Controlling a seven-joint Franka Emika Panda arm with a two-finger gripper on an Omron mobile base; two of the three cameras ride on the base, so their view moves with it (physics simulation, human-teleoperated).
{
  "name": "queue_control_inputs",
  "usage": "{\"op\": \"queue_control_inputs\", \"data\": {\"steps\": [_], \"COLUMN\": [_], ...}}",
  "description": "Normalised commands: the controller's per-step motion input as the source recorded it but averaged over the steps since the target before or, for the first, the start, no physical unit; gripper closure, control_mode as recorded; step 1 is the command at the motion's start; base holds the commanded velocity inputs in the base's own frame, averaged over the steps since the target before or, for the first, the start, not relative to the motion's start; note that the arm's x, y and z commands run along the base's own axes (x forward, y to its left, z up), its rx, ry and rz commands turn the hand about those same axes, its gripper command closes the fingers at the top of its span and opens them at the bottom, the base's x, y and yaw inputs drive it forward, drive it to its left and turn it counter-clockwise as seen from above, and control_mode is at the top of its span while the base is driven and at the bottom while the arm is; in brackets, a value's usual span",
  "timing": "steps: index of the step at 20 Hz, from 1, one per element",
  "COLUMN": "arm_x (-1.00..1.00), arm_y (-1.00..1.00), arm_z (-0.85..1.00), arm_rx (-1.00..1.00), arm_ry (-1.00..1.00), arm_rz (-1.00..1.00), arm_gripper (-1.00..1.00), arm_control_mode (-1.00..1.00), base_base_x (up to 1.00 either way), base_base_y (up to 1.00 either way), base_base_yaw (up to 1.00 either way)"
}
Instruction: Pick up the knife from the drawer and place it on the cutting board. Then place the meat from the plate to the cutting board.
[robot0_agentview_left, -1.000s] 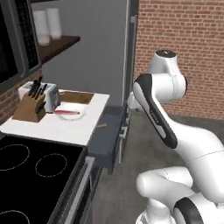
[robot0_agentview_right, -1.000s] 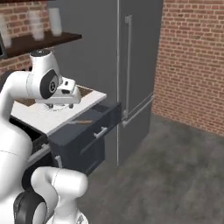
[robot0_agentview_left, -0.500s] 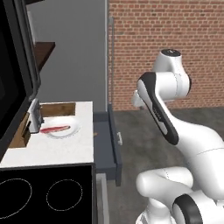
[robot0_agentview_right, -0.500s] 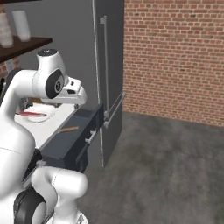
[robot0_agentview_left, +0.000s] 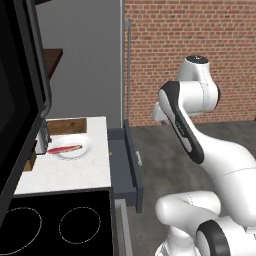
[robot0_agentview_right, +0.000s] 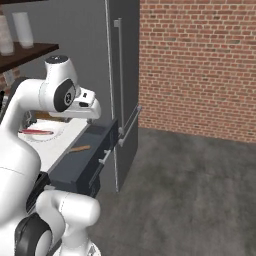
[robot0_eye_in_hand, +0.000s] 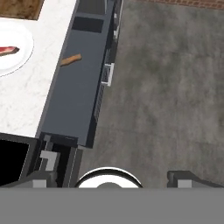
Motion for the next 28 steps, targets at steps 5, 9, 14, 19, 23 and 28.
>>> {"op": "queue_control_inputs", "data": {"steps": [5,9,14,19,23,28], "arm_x": [0.00,0.36,0.54,0.48,0.36,0.21], "arm_y": [0.00,0.03,0.14,0.59,0.36,0.00], "arm_z": [0.00,-0.46,-0.92,-0.67,-0.58,-0.30], "arm_rx": [0.00,0.00,0.02,0.06,0.08,0.00], "arm_ry": [0.00,0.02,0.13,0.07,0.12,0.05], "arm_rz": [0.00,-0.04,-0.06,-0.06,0.00,0.00], "arm_gripper": [-1.00,-1.00,-1.00,-1.00,-1.00,-1.00], "arm_control_mode": [-1.00,-1.00,-1.00,-1.00,-1.00,-1.00], "base_base_x": [0.00,0.00,0.00,0.00,0.00,0.00], "base_base_y": [0.00,0.00,0.00,0.00,0.00,0.00], "base_base_yaw": [0.00,0.00,0.00,0.00,0.00,0.00]}}
